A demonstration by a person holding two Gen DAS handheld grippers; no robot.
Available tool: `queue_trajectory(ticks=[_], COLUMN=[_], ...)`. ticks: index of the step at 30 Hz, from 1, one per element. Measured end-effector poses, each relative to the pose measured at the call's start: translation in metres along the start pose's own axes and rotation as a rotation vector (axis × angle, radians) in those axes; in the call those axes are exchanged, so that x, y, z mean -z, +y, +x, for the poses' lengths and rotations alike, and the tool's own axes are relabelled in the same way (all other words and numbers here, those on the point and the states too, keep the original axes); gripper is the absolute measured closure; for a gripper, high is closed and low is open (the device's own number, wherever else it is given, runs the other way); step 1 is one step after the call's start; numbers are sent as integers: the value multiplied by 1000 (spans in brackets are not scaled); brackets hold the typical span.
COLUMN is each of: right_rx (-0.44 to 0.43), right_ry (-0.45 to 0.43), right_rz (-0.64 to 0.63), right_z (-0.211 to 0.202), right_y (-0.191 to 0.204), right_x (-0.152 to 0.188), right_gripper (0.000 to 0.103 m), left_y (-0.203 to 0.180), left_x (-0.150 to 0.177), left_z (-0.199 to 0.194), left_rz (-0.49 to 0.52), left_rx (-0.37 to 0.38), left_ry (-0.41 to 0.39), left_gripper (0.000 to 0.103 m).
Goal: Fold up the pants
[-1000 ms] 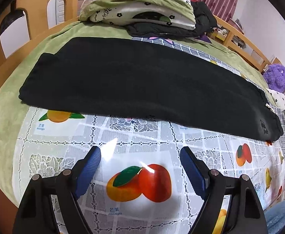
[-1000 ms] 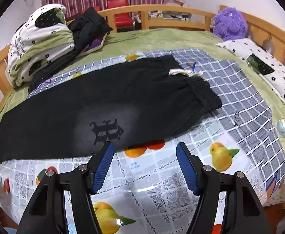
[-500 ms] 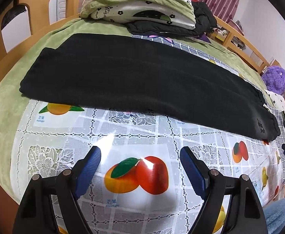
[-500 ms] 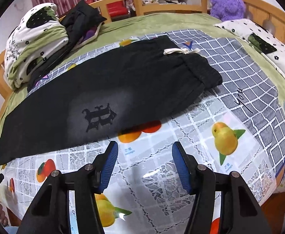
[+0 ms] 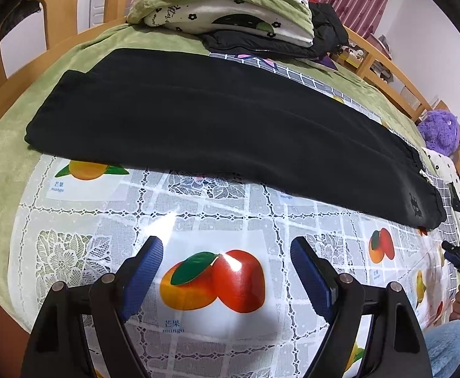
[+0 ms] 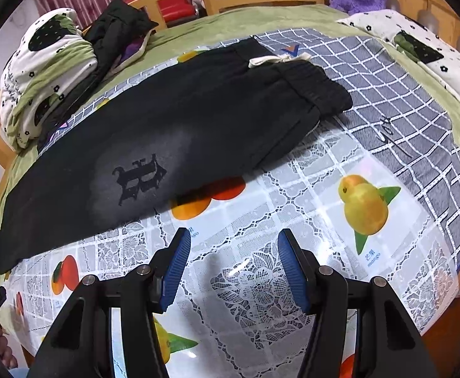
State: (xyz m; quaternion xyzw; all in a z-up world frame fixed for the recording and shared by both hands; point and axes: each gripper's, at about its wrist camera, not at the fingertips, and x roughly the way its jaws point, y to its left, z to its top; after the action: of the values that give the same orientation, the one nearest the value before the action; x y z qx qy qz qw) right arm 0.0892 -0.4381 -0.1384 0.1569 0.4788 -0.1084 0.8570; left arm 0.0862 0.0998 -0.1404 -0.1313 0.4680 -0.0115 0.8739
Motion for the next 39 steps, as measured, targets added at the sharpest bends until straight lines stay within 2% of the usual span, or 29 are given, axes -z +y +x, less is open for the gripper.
queue_trajectory(ticks=[17,24,27,31,35,39], right_rx=[-14,-19,-17,-13,-28,-35], right_ry=[29,29,22,0,-8,0], right_rz=[54,70,71,72,86,70], right_z=[12,12,12,13,20,33], right_y=[-18,-24,-25,-27,-30,-27], right_x=[2,3,1,-4,-11,-17], right_gripper=[45,45,45,45,45,45], left_y=[2,10,20,39,60,86], left_x=[-1,-2,-2,-8,-16,-19], left_z=[16,14,12,14,16,23], left_rz=[-41,-69,-106,-180,-248,-310], left_rx=[6,7,26,94,59,-21], left_ry=[44,22,-7,-36,-85,-98], left_gripper=[21,21,21,23,24,28])
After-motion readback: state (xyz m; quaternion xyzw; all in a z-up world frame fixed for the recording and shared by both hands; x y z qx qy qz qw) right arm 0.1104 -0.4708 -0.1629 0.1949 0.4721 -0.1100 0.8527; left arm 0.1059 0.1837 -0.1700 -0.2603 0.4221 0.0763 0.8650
